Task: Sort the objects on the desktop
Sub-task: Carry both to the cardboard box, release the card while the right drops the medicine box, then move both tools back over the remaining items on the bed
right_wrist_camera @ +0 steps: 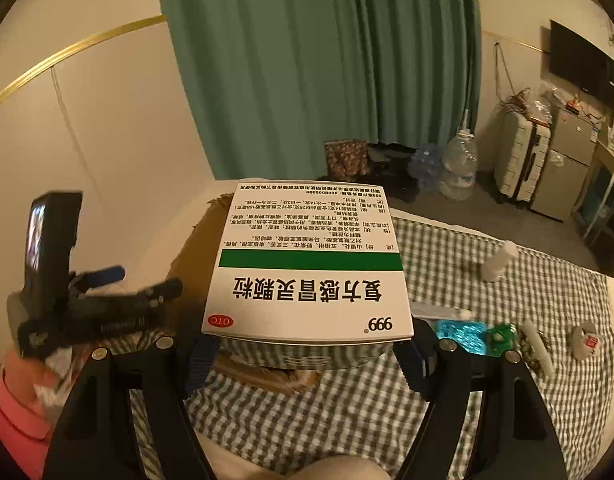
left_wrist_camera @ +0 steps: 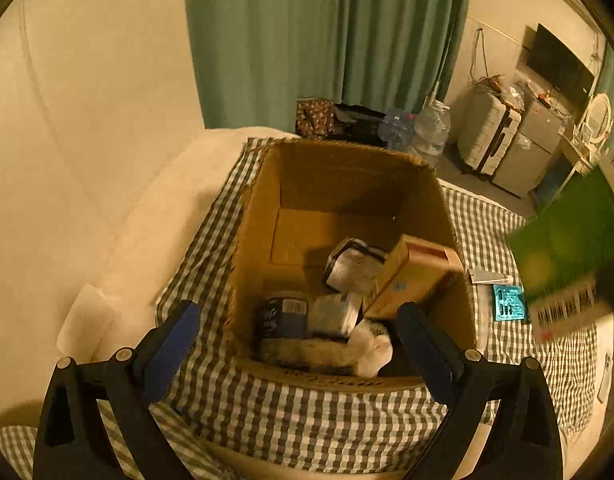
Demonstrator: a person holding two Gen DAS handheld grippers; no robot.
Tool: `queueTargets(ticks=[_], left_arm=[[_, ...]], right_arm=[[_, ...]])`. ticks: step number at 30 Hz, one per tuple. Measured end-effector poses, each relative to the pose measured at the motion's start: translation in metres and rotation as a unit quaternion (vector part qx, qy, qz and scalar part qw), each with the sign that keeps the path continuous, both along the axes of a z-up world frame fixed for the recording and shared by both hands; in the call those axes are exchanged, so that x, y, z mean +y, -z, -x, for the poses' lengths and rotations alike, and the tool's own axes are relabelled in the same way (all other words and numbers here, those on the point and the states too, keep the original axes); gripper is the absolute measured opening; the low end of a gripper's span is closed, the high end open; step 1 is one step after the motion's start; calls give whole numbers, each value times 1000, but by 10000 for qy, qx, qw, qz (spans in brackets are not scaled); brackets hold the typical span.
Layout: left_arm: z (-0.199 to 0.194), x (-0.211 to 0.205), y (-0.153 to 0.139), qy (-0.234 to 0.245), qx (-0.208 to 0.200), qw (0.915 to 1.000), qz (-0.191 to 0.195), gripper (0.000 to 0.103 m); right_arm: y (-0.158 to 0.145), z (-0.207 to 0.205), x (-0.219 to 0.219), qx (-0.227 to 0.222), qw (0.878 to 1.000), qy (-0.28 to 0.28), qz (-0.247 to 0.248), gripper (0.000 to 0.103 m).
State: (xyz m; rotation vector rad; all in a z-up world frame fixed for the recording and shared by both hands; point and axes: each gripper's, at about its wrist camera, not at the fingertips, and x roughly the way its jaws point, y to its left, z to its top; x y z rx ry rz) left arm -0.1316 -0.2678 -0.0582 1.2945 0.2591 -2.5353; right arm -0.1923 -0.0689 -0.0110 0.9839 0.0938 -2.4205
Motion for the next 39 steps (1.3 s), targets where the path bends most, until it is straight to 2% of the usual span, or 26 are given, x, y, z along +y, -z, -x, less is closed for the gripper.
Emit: queueTargets(ticks=[2, 3, 4, 6, 9, 14, 18, 23, 28, 32, 36, 39], left_arm=[[-3, -8, 5, -60, -95, 9999, -22, 101], [-5, -11, 6, -98, -141, 9998, -38, 101], [-6, -12, 6, -113, -170, 9998, -73, 101], [-12, -13, 6, -103, -200, 9996, -143, 101], [-18, -10, 5, -23, -163, 9998, -90, 101], [-17, 10, 4, 71, -114, 9998, -132, 101], [-17, 44, 0, 327, -33, 9993, -192, 101], [-20, 98, -11, 687, 264, 9971, -209, 101], [-16, 158, -9, 1066, 255, 9937, -245, 101], [-9, 207, 3, 1343, 201, 9906, -137, 101], [2, 253, 23, 1628, 24, 9866, -134, 101], [10, 285, 36, 1818, -64, 9833, 14, 101]], right_arm=[[-4, 8, -15, 29, 9999, -46, 147, 80], [-6, 12, -24, 43, 9996, -65, 287, 88], [-8, 17, -30, 51, 9992, -21, 393, 102], [-10, 22, -39, -32, 9989, 168, 434, 103], [-13, 17, -38, -101, 9983, 172, 551, 103], [-10, 4, -2, -52, 9977, 486, 464, 103], [-13, -4, 45, -41, 9950, 890, 449, 103], [-19, -23, 107, 111, 9897, 1378, 360, 103], [-29, -43, 179, 362, 9803, 1936, 109, 103], [-24, -55, 245, 391, 9663, 2544, 8, 103], [1, -57, 313, 168, 9457, 3246, -65, 103], [25, -53, 361, -85, 9303, 3666, 8, 103]])
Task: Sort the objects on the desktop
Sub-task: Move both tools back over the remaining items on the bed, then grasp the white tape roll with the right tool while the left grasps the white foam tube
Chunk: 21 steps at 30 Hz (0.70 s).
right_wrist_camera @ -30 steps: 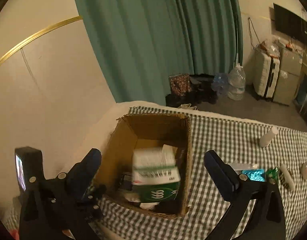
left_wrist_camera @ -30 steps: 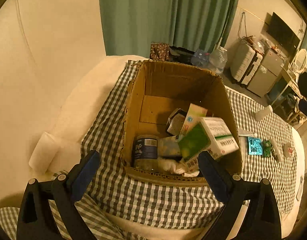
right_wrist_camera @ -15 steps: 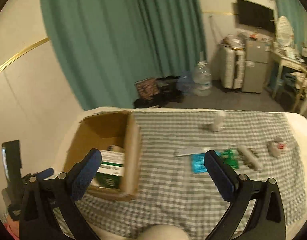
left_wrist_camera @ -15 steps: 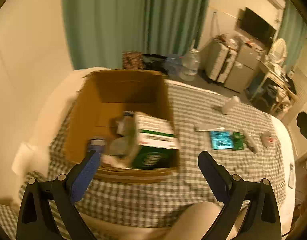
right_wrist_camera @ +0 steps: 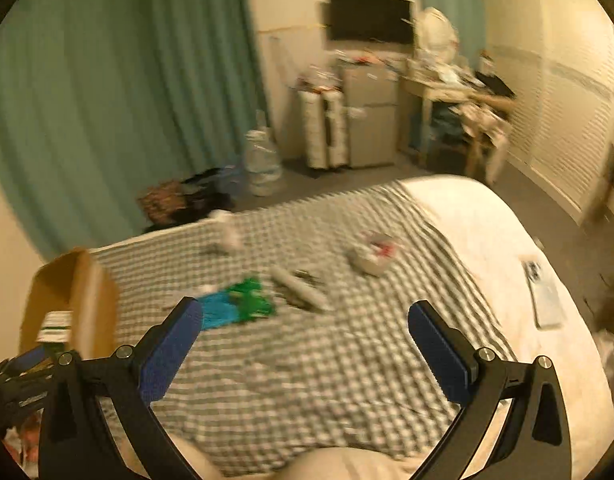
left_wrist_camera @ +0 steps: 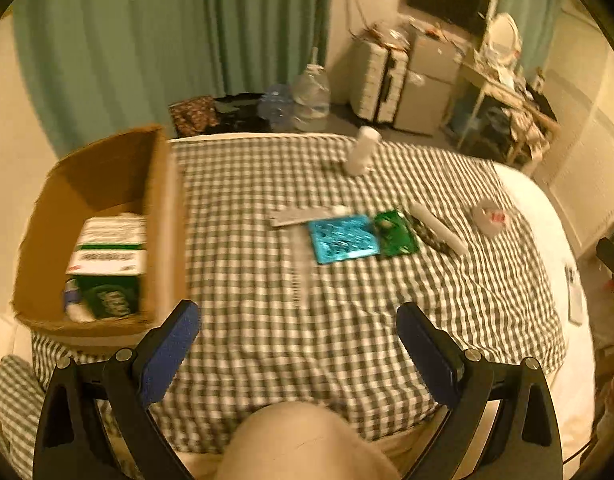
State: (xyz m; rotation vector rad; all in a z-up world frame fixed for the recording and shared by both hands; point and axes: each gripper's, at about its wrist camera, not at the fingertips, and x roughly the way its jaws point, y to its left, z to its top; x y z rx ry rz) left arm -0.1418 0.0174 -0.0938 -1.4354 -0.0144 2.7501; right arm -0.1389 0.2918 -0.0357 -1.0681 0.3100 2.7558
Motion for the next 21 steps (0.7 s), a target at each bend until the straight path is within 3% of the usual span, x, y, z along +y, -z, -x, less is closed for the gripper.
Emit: queueTargets(ticks=[7, 13, 17, 21], left_arm=[[37, 74, 37, 343, -69, 9994, 77, 101], [93, 128, 81, 266, -433, 9987, 20, 101], [131, 160, 110, 124, -432, 9989, 136, 101], [162, 175, 130, 6, -573, 9982, -174, 101]], right_arm=[[62, 26, 66, -365, 9979, 412, 345, 103], [117, 88, 96, -708, 9958, 397, 423, 103], [152, 132, 110, -822, 9945, 270, 589, 103], [186, 172, 123, -879, 9916, 252, 912, 103]])
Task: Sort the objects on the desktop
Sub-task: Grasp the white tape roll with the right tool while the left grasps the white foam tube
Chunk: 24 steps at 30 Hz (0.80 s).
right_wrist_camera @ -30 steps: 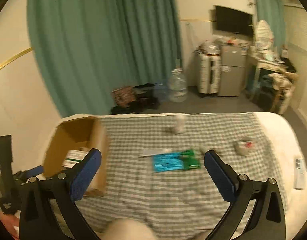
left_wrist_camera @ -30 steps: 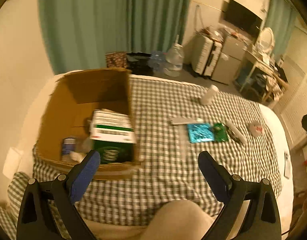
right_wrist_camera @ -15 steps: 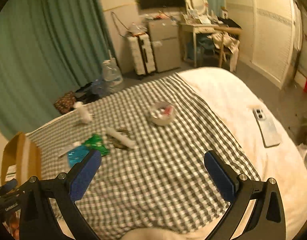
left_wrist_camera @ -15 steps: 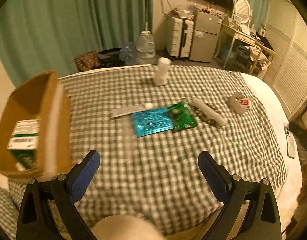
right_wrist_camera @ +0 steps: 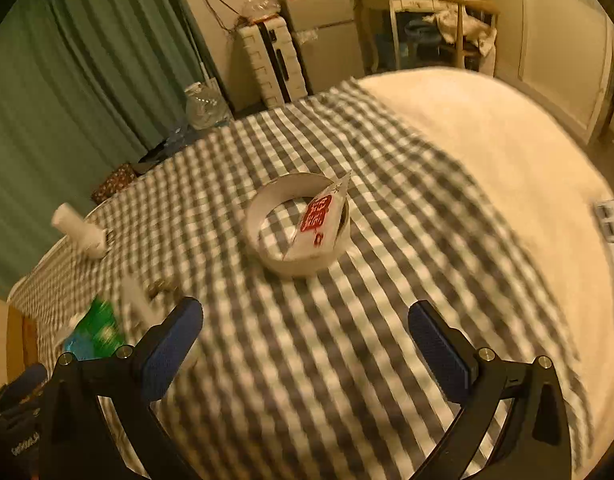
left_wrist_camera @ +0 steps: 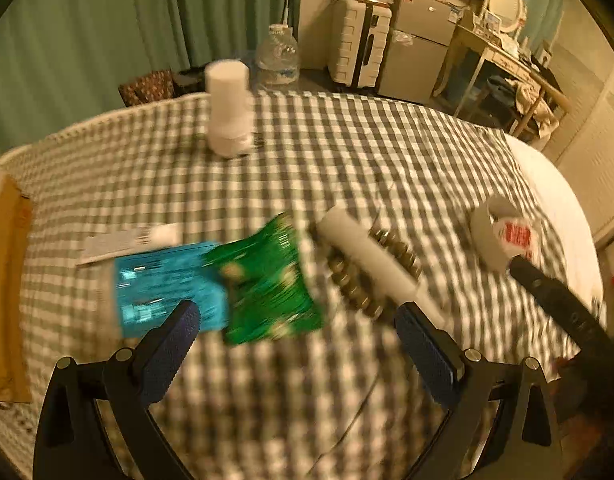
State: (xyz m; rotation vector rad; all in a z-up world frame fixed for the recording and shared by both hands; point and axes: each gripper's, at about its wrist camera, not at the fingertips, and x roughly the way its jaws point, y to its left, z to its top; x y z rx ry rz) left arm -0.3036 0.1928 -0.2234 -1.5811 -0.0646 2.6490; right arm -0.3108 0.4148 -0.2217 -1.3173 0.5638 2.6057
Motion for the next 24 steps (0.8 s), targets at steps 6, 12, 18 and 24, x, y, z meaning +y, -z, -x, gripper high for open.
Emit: queueTargets(ticks=[6, 12, 18, 24], left_arm=[[32, 20, 29, -150, -116, 9998, 79, 101], [40, 34, 31, -142, 32, 9996, 261, 101], [35, 49, 22, 63, 7, 9999, 96, 101], [38, 62, 43, 267, -547, 9981, 36, 55]], right_arm=[[28, 38, 3, -95, 9993, 82, -348, 103], [36, 61, -1, -216, 9976, -75, -651, 96], [16, 35, -4, 50, 9971, -75, -755, 82], [-14, -12, 12, 221, 9960, 163, -846, 82]])
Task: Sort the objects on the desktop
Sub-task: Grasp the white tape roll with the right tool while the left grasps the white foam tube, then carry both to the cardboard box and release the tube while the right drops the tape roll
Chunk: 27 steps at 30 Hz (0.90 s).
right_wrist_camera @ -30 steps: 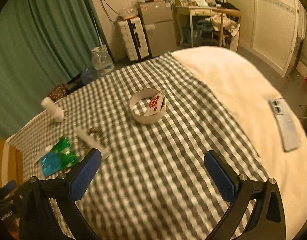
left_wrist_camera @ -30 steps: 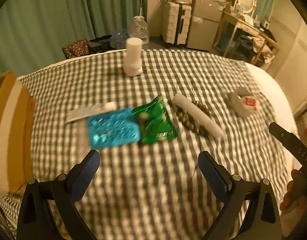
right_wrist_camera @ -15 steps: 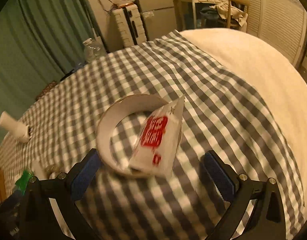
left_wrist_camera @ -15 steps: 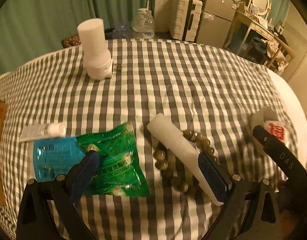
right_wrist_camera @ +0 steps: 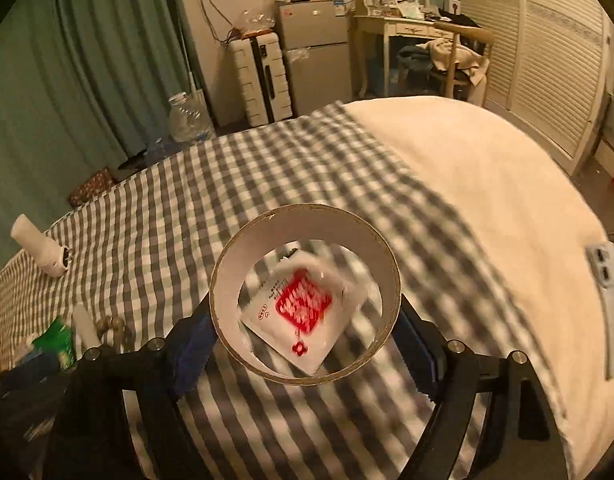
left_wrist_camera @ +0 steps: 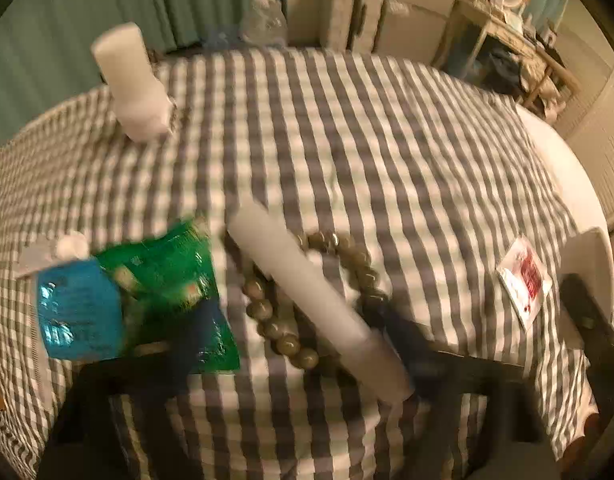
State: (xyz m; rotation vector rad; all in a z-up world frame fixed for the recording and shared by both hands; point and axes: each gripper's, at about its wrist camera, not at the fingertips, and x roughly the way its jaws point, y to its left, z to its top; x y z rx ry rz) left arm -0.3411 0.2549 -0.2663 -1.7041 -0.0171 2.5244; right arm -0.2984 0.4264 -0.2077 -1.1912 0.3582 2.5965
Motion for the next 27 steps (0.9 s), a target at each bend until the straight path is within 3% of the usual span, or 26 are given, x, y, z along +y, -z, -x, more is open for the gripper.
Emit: queueTargets(ticks=[2, 4, 12, 21, 27], left_arm=[[-6, 1, -8, 138, 126, 9998, -79, 28], [-14, 2, -19, 359, 348, 9987, 83, 12], [-53, -33, -80, 804, 902, 9923, -262, 8], [-94, -71, -146, 698, 1193, 9901, -228, 8], [-126, -96, -197, 602, 1426, 9865, -542, 8]], right_arm=[[-7, -17, 4, 18, 10000, 36, -11, 82], [-13, -28, 9, 13, 9999, 52, -91, 82], [-46, -66, 4, 215, 9997, -39, -49, 82], [-100, -118, -18, 544, 9983, -175, -91, 82], [-146, -148, -45, 798, 9953, -358, -414, 82]])
